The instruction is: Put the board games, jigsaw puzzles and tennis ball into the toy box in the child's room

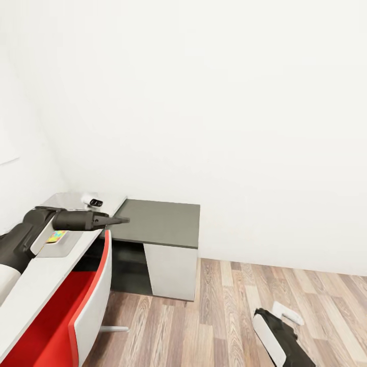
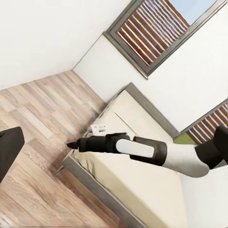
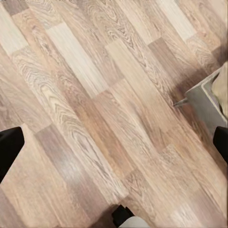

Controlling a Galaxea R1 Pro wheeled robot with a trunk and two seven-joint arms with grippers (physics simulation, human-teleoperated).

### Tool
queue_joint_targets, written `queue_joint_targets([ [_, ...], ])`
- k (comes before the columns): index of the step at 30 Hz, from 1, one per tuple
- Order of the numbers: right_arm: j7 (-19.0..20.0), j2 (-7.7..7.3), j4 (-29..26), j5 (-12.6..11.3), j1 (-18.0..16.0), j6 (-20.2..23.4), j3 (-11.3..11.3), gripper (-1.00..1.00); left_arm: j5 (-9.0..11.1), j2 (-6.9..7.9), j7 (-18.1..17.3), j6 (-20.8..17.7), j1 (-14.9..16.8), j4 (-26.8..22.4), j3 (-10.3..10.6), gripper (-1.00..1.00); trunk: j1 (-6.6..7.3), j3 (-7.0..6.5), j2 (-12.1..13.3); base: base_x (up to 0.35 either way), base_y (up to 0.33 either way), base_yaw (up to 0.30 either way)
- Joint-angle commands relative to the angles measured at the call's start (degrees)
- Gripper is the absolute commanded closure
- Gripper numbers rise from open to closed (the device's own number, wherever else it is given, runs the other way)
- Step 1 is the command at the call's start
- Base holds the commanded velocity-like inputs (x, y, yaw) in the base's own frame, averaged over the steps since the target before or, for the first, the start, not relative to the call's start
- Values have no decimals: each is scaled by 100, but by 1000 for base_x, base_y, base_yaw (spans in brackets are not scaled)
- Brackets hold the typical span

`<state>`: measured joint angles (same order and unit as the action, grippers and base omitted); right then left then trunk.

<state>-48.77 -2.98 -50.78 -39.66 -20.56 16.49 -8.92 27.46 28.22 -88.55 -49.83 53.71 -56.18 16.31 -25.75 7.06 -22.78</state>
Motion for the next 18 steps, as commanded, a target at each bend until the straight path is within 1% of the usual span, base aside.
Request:
queue_joint_targets([
  [1, -17, -3, 66, -8, 1, -67, -32, -100, 5, 7, -5, -31, -21, 1, 21, -100, -4, 13, -14, 0, 0, 0],
  [2, 29, 14, 191, 6, 10, -269, -39, -100, -53, 4, 13, 37, -64, 2, 21, -100, -4, 13, -14, 0, 0, 0],
  [3, 49, 23, 245, 9, 13, -366, -41, -100, -94, 3, 20, 74, -81, 2, 21, -100, -4, 13, -14, 0, 0, 0],
  [5, 116, 45, 447, 4, 25, -657, -41, -100, -290, -10, 45, 215, -135, 2, 23, -100, -4, 13, -14, 0, 0, 0],
  [7, 175, 51, 586, -1, 37, -742, -41, -100, -382, -16, 52, 269, -153, 3, 24, -100, -4, 13, -14, 0, 0, 0],
  [8, 273, 56, 754, -1, 45, -800, -40, -100, -460, -23, 57, 308, -165, 6, 23, -100, -4, 13, -14, 0, 0, 0],
  [9, 336, 59, 838, 1, 49, -822, -40, -100, -492, -31, 59, 322, -169, 5, 23, -100, -4, 13, -14, 0, 0, 0],
  [10, 479, 66, 993, 8, 53, -866, -42, -100, -538, -62, 60, 342, -175, 4, 25, -100, -4, 13, -14, 0, 0, 0],
  [11, 627, 70, 1111, 28, 56, -906, -44, -100, -569, -95, 59, 355, -179, 5, 30, -100, -4, 13, -14, 0, 0, 0],
  [15, 929, 72, 1271, 45, 60, -962, -37, -100, -617, -148, 89, 376, -184, 30, 44, -100, -4, 13, -14, 0, 0, 0],
  [18, 1003, 71, 1308, 50, 60, -979, -33, -100, -638, -187, 149, 382, -185, 105, 64, -100, -4, 13, -14, 0, 0, 0],
])
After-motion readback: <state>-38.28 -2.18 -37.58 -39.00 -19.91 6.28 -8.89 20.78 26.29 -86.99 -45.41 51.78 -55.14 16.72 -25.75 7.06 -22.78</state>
